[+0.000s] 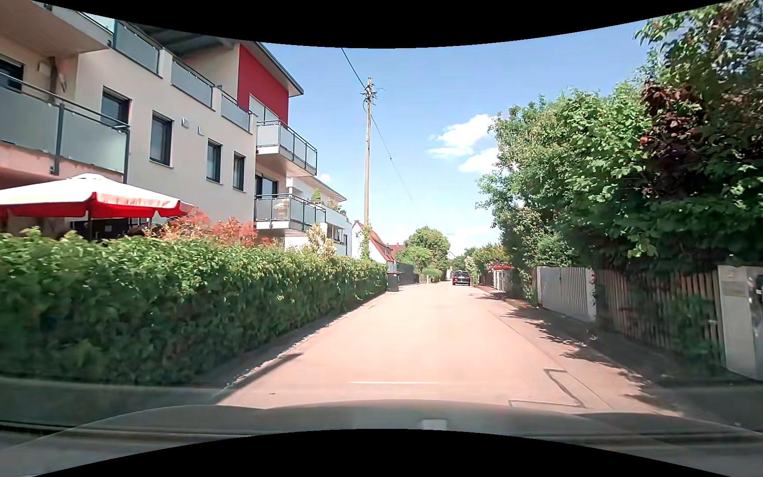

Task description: Follow the waypoints while adhering to traffic rules and regulations

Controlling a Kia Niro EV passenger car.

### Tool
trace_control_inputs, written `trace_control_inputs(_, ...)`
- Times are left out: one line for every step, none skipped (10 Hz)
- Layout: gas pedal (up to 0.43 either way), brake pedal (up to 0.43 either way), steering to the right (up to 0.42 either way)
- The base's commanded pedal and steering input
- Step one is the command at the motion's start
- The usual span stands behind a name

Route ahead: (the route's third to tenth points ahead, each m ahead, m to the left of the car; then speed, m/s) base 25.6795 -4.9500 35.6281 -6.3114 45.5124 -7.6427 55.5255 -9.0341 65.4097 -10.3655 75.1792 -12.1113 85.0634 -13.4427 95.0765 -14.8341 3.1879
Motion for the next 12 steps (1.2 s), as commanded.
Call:
trace_control_inputs(0.11,0.0,0.129)
trace_control_inputs(0.11,0.0,0.127)
trace_control_inputs(0.118,0.0,0.127)
trace_control_inputs(0.13,0.0,0.123)
trace_control_inputs(0.138,0.0,0.116)
trace_control_inputs(0.157,0.0,0.111)
trace_control_inputs(0.157,0.0,0.105)
trace_control_inputs(0.157,0.0,0.098)
trace_control_inputs(0.157,0.0,0.09)
trace_control_inputs(0.157,0.0,0.081)
trace_control_inputs(0.157,0.0,0.071)
trace_control_inputs(0.157,0.0,0.065)
